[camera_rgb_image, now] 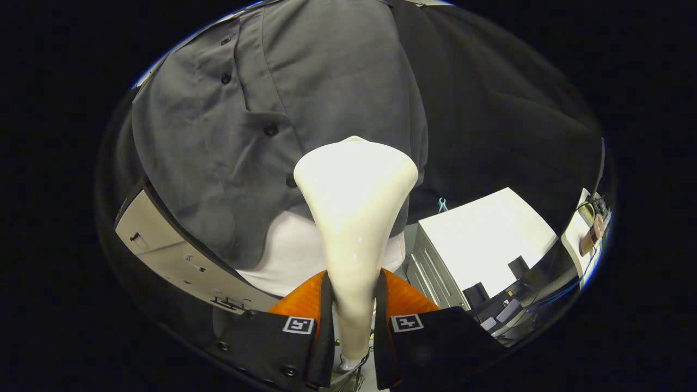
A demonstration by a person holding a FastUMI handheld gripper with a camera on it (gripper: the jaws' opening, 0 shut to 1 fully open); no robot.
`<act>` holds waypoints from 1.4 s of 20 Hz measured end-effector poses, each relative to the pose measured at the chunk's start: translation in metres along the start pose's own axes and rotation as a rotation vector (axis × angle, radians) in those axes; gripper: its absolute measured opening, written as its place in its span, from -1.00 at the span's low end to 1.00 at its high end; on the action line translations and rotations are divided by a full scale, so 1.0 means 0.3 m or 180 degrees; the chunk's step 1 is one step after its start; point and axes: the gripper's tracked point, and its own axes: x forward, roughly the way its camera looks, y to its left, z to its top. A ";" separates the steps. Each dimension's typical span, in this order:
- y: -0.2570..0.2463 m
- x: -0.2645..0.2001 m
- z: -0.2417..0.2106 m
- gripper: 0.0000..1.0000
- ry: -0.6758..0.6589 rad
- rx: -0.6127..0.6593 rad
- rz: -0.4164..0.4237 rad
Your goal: Iron the clothes twice with a garment steamer, once on the left side and once on the right side.
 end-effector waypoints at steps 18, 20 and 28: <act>0.294 -0.665 0.608 -0.25 -0.1594 -0.0190 0.0263; 0.312 -0.723 0.640 -0.26 -0.1731 -0.0242 0.0290; 0.366 -0.806 0.675 -0.26 -0.1888 -0.0246 0.0373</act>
